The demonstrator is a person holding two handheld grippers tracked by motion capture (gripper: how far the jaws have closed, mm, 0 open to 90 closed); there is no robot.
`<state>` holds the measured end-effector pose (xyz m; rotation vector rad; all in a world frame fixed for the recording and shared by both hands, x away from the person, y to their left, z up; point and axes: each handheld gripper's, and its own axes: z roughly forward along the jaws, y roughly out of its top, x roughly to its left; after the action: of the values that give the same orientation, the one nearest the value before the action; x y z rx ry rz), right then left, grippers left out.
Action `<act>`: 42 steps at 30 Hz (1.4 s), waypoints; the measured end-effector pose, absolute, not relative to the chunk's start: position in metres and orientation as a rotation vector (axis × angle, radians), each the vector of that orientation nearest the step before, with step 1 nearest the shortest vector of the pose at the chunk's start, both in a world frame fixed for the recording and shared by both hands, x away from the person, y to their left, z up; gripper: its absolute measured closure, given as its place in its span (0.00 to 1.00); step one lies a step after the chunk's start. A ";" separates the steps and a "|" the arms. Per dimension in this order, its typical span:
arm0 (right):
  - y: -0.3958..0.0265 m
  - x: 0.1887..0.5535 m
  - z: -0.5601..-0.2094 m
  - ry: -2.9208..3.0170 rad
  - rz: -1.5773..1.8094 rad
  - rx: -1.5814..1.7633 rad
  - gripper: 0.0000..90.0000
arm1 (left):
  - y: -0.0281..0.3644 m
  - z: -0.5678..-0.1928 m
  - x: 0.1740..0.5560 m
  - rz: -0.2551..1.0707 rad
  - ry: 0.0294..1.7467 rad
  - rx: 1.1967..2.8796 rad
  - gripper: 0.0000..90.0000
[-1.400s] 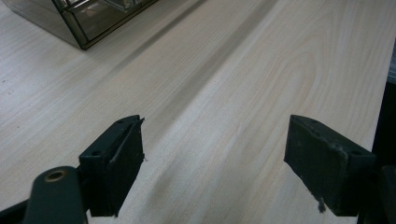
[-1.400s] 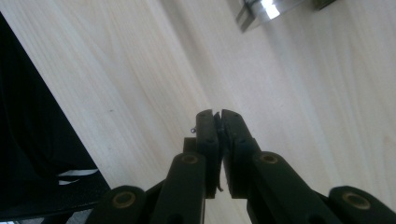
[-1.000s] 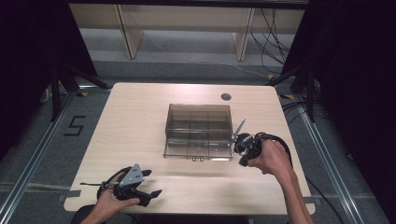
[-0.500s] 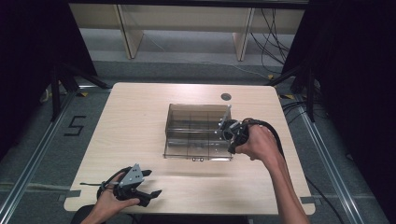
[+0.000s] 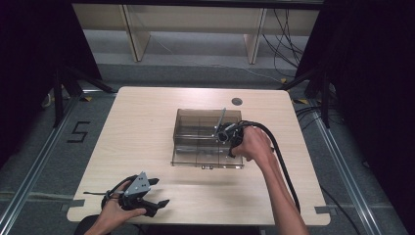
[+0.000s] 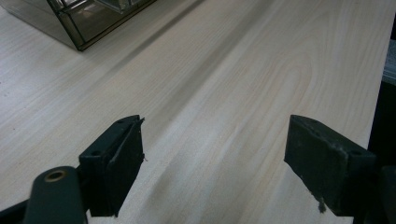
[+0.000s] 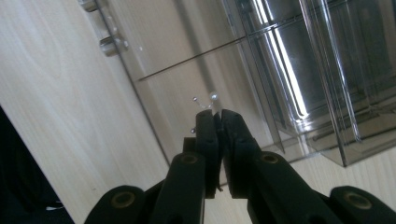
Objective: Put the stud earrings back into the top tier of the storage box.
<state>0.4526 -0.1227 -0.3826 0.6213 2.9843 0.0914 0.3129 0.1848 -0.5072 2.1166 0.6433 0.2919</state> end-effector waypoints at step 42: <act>-0.139 0.448 -0.370 2.921 0.146 0.686 0.79 | 0.185 -0.507 0.314 0.311 0.618 2.141 0.21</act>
<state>0.4476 -0.1388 -0.3698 0.6861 2.9214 0.1460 0.3142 0.1853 -0.5070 2.1409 0.6176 0.3114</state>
